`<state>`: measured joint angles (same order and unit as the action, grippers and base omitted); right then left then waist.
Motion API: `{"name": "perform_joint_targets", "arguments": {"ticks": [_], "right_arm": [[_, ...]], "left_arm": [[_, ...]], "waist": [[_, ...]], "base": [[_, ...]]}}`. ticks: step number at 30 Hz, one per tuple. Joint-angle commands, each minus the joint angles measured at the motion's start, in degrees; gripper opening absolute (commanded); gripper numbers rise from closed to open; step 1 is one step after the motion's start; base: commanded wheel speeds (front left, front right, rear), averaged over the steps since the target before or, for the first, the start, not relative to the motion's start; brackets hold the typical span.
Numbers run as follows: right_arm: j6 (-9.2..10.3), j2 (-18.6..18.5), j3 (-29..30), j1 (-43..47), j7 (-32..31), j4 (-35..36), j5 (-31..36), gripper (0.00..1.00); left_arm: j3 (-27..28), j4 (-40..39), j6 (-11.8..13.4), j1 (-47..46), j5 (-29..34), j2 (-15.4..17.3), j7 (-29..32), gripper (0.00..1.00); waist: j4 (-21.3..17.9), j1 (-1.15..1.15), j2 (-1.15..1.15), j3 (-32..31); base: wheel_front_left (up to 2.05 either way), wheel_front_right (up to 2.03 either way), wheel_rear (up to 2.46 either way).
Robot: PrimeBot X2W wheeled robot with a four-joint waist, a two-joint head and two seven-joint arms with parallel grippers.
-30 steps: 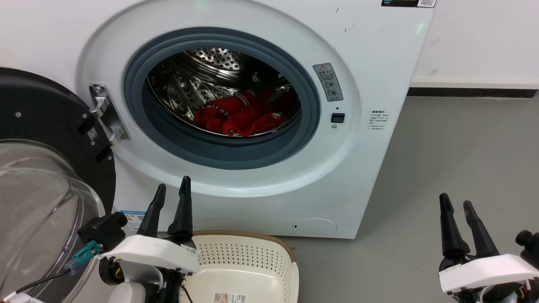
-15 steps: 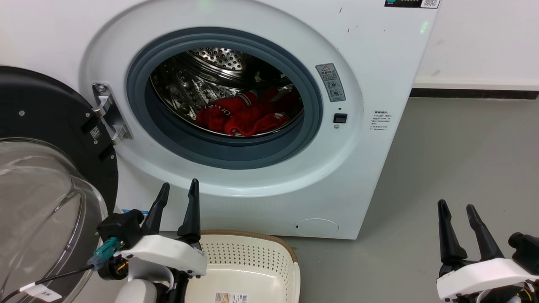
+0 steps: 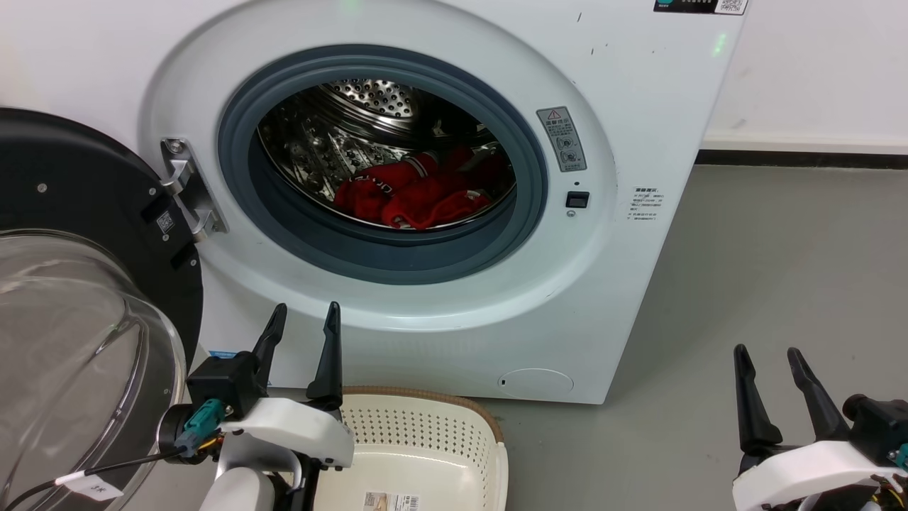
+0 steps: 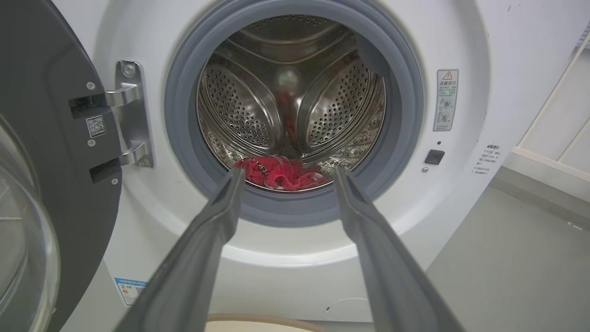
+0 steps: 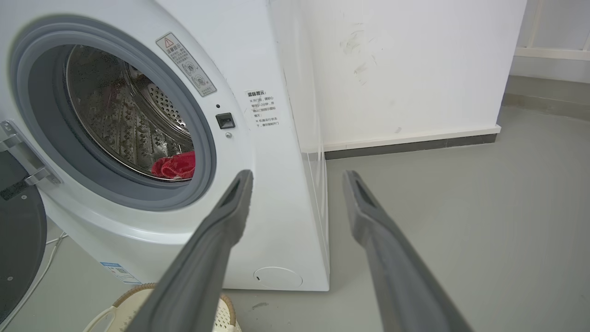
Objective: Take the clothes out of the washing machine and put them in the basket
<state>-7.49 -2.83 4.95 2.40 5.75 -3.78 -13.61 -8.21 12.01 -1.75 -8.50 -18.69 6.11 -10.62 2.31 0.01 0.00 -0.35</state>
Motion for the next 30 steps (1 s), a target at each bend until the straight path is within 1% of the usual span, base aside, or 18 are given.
{"name": "perform_joint_targets", "arguments": {"ticks": [1,12,23,30], "right_arm": [[0.0,-0.1,0.09,0.36,0.0,0.76,1.78,1.0],[0.01,-0.1,-0.13,0.93,0.47,1.23,6.3,1.0],[0.01,-0.09,-0.36,1.35,1.21,0.93,8.27,1.0],[0.01,-0.09,-0.58,1.34,1.8,1.21,11.21,1.0]], "left_arm": [[-0.3,-0.12,0.29,-1.23,1.58,0.28,-0.58,1.0],[-0.82,0.54,0.78,-1.51,5.94,0.22,-1.92,1.0],[-0.02,0.81,-0.13,-1.14,9.48,-0.52,-3.19,1.0],[0.51,1.03,-0.59,-0.99,12.09,-1.06,-3.91,1.0]], "waist": [[0.04,0.0,0.0,0.01],[0.19,0.0,0.0,0.02],[0.56,0.0,0.0,0.07],[0.79,0.0,0.0,0.17]], "base": [[0.0,0.0,0.0],[0.0,0.0,0.0],[0.0,0.0,0.0],[0.0,0.0,0.0]]}}
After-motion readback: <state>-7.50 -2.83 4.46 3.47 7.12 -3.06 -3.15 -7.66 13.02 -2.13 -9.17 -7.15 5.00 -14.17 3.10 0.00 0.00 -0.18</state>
